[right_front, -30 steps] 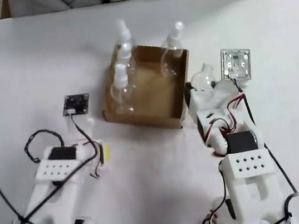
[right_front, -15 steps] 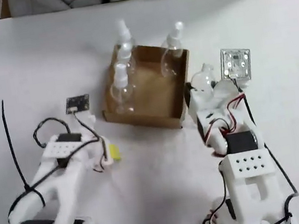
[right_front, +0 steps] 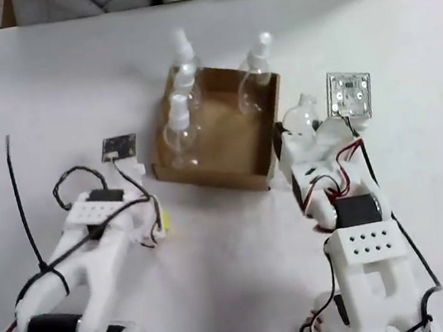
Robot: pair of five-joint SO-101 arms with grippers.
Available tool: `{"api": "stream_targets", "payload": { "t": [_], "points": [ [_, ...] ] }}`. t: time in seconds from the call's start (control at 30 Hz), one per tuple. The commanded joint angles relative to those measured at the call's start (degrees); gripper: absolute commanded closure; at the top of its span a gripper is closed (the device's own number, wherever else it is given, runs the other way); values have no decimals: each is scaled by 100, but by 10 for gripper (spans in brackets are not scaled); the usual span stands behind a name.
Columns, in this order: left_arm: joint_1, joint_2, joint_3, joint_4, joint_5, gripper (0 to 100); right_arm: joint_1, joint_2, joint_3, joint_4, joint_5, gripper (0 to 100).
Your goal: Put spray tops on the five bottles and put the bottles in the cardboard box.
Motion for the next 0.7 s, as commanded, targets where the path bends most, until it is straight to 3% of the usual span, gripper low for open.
{"api": "stream_targets", "payload": {
  "t": [0.0,0.3,0.53,0.67],
  "points": [
    [31,145,-290,-176,35,963,48,-154,-26,-84,-18,982],
    [-31,-57,-360,-114,-9,979,75,-338,-35,-75,-18,982],
    [-57,-1657,-26,132,-457,979,-48,-1569,-35,611,-9,982],
    [-57,-2818,246,167,-492,979,-576,-2352,0,734,404,982]
  ]
}}
